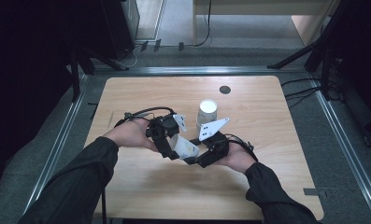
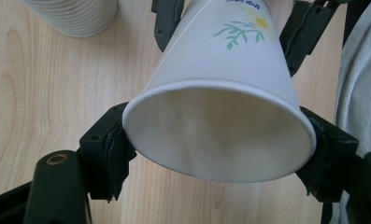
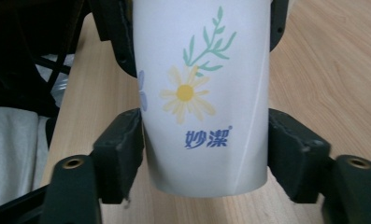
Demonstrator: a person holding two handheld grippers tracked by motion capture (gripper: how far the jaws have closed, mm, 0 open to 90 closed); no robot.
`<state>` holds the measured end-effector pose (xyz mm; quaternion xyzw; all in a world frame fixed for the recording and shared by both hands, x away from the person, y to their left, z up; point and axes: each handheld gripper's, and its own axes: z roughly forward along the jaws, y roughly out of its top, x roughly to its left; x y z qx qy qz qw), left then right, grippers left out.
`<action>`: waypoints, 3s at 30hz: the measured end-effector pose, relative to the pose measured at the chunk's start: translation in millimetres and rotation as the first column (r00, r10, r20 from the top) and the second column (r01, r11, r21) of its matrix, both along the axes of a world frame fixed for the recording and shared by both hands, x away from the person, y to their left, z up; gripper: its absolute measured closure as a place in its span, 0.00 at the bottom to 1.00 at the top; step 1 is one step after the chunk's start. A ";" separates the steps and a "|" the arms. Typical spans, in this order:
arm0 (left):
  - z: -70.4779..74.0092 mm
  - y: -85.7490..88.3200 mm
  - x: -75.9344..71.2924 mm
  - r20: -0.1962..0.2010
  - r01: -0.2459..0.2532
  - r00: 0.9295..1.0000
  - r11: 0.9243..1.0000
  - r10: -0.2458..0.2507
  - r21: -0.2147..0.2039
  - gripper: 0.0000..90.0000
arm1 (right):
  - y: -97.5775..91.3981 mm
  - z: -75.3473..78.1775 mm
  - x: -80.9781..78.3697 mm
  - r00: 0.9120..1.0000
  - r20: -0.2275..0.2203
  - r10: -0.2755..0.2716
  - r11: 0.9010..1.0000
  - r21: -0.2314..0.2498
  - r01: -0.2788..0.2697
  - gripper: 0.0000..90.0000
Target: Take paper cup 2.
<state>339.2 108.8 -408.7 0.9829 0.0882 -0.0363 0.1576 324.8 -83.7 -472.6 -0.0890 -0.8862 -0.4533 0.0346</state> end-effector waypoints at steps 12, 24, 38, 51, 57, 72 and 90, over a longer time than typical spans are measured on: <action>2.4 3.0 0.4 -0.001 -0.009 1.000 0.999 0.009 -0.037 0.23 | -1.4 2.4 0.0 1.000 0.004 0.004 1.000 0.006 -0.004 0.38; 3.5 20.0 0.2 0.004 -0.061 0.998 0.980 0.063 -0.190 0.14 | -13.8 7.3 2.6 1.000 0.014 -0.011 0.999 0.035 0.010 0.38; -11.6 45.4 -6.2 -0.024 -0.164 0.985 0.905 0.169 -0.392 0.14 | -28.7 12.1 3.7 1.000 0.011 -0.018 0.997 0.081 0.017 0.38; -35.0 50.4 -16.7 -0.094 -0.251 0.966 0.794 0.240 -0.554 0.14 | -33.4 9.9 4.2 1.000 0.007 -0.014 0.994 0.111 0.013 0.38; -44.0 51.6 -19.4 -0.121 -0.285 0.956 0.751 0.267 -0.596 0.15 | -34.4 7.2 4.7 1.000 0.000 -0.012 0.994 0.112 0.012 0.38; -48.2 48.8 -21.7 -0.143 -0.298 0.951 0.682 0.275 -0.668 0.16 | -32.9 0.1 7.2 1.000 -0.029 0.000 0.991 0.137 0.004 0.38; -51.5 45.3 -22.2 -0.152 -0.297 0.951 0.663 0.268 -0.687 0.22 | -27.0 -6.5 8.5 0.998 -0.058 0.018 0.990 0.142 -0.010 0.38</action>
